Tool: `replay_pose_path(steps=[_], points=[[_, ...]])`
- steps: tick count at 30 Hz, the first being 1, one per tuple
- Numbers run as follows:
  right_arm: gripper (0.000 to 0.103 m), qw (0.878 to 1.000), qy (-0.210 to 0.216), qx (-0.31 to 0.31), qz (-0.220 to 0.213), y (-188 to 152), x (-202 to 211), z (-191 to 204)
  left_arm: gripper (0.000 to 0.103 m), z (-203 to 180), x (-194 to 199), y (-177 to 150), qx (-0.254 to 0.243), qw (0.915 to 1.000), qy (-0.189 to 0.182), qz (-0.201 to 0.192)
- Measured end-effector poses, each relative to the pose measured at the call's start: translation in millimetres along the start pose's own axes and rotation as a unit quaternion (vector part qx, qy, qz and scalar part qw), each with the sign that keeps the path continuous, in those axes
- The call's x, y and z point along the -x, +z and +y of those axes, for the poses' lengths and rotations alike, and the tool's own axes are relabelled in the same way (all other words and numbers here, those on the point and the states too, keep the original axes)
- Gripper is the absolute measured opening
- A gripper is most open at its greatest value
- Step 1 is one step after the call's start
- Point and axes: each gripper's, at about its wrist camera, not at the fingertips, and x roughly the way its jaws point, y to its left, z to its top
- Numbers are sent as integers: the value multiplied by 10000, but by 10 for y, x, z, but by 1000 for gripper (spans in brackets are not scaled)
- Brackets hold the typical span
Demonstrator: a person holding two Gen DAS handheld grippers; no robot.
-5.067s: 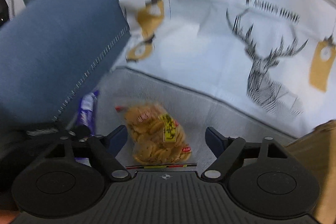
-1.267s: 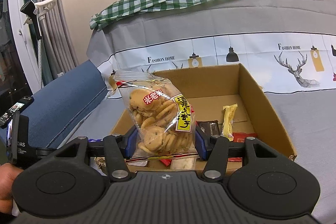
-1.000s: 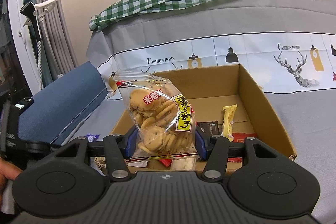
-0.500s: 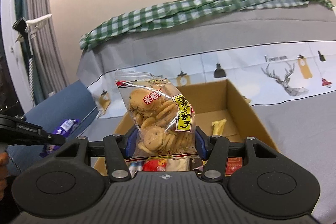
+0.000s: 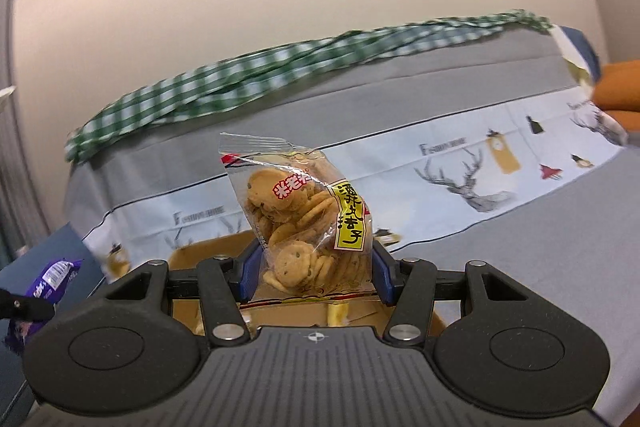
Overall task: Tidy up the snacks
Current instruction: 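Lift and carry the chocolate bar and rice-cracker bag over the box with both grippers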
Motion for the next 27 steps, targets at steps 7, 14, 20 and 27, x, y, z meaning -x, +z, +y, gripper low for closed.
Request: replay_pose_path(steps=[7,14,20,27], points=[[56,9998,131,-66,-162,-52,-66,-28,15,-308,-311,83,-144,9996,-239,77],[56,9991,125,-345,-221,-34,-200,-117,15,-598,-594,365,-251,9987,-421,-128],[56,9985,162,-465,-231,-32,-327,-147,15,-804,-775,614,-378,9975,-474,-369],[56,9975,138,-652,-225,-28,-382,-209,15,-932,-907,733,-458,9967,-517,-434]])
